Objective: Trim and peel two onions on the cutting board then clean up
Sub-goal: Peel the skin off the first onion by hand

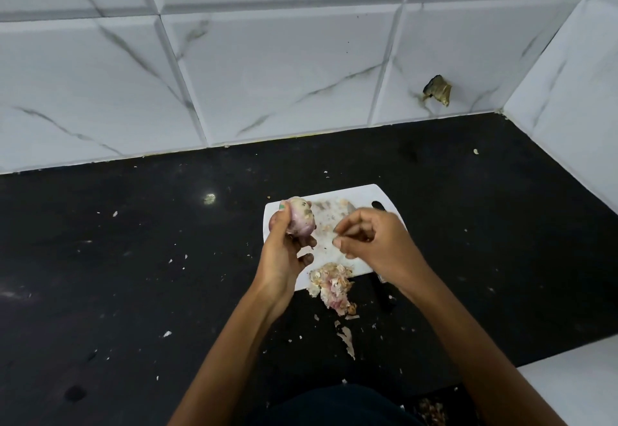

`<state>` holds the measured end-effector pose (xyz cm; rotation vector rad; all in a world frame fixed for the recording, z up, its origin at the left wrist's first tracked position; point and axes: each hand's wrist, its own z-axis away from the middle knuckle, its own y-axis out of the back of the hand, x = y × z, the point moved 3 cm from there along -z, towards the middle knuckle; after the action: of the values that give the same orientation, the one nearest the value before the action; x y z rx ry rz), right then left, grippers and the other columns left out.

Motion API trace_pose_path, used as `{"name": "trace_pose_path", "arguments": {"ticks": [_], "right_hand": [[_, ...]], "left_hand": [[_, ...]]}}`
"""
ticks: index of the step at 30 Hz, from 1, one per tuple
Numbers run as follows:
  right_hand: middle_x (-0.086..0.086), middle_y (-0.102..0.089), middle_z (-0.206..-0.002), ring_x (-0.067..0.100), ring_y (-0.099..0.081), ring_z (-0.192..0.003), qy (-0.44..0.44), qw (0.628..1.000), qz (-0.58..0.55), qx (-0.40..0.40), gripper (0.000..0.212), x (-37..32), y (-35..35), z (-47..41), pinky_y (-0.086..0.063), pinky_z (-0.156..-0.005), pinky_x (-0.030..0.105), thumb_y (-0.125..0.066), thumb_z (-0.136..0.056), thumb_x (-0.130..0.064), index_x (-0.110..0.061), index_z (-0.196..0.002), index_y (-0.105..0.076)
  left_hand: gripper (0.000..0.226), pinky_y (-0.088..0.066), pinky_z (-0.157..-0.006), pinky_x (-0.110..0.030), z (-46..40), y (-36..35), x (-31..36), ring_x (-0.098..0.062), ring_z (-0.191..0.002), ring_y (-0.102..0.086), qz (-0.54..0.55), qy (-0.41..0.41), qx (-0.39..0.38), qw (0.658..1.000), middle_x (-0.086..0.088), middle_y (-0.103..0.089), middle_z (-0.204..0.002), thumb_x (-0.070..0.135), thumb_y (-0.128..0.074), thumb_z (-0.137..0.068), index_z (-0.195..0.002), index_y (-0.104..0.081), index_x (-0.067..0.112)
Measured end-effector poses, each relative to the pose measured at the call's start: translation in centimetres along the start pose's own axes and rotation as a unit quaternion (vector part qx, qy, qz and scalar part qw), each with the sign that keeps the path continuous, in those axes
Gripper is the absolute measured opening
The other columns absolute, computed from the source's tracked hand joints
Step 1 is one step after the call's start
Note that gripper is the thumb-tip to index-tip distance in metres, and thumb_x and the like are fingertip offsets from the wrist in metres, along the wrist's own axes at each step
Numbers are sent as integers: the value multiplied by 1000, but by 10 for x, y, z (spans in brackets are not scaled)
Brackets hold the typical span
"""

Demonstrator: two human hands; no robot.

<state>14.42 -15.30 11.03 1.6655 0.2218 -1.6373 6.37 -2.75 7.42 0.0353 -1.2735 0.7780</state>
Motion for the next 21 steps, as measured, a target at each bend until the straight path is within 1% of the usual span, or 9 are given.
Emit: {"name": "trace_pose_path", "arguments": {"ticks": [2,4,9,11,14,16,18,19,21], "right_hand": [[-1,-70,-74,8,-66,-69,-17,997,63,-39,9,7,-6,1,-55,-70,27,-75,-81,-22,-15,-81,-69],[-1,-69,-68,7,-64,-64,-15,996,86,-36,17,9,-9,2,-52,-66,26,-74,-82,-27,-13,-75,-69],[-3,-69,-68,6,-66,-62,-13,994,100,-33,12,6,-10,3,-51,-60,16,-77,-75,-8,-14,-71,-67],[-1,-71,-72,7,-68,-65,-12,994,96,-47,12,7,-11,3,-55,-63,19,-74,-75,-4,-14,-75,-68],[1,-72,-72,10,-69,-65,-13,993,84,-80,4,5,-15,4,-58,-68,27,-68,-87,-17,-14,-84,-67],[2,-72,-71,9,-69,-65,-11,992,84,-90,10,5,-15,4,-58,-68,28,-61,-92,-21,-13,-89,-66],[-2,-71,-74,7,-67,-68,7,990,110,-86,4,4,-14,5,-53,-66,20,-62,-91,-17,-17,-91,-66],[-4,-68,-77,6,-65,-71,16,987,133,-84,8,4,-14,5,-49,-64,15,-62,-90,-13,-21,-92,-66],[-9,-59,-92,5,-58,-80,30,982,168,-83,21,5,-14,4,-44,-65,11,-60,-88,-7,-26,-92,-65]], "left_hand": [[67,-39,-67,-26,-1,0,0,-9,-69,-47,7,7,-7,1000,1,-56,-86,63,-38,-86,-123,-59,10],[62,-37,-68,-27,-1,0,-1,-9,-68,-46,18,15,-15,1000,1,-55,-84,61,-31,-94,-117,-65,15],[56,-34,-61,-27,-2,0,0,-10,-65,-45,64,32,-27,997,1,-56,-80,56,-31,-96,-112,-65,15],[49,-33,-59,-27,-1,-1,1,-10,-61,-45,84,37,-28,995,0,-56,-77,55,-32,-97,-105,-60,15],[47,-31,-59,-27,-1,-1,3,-10,-57,-42,108,35,-36,993,0,-54,-71,58,-28,-97,-95,-50,16],[52,-30,-57,-26,-1,-1,3,-9,-56,-40,117,36,-43,992,2,-51,-68,61,-24,-97,-89,-50,16],[56,-30,-54,-25,-2,0,3,-9,-54,-38,131,40,-48,989,2,-48,-66,62,-20,-97,-84,-51,17],[57,-30,-53,-24,-2,0,3,-9,-53,-37,136,42,-48,989,2,-47,-64,63,-19,-97,-83,-51,17],[60,-29,-51,-23,-3,0,2,-9,-51,-35,134,46,-47,989,2,-44,-62,64,-18,-96,-83,-51,16]]}}
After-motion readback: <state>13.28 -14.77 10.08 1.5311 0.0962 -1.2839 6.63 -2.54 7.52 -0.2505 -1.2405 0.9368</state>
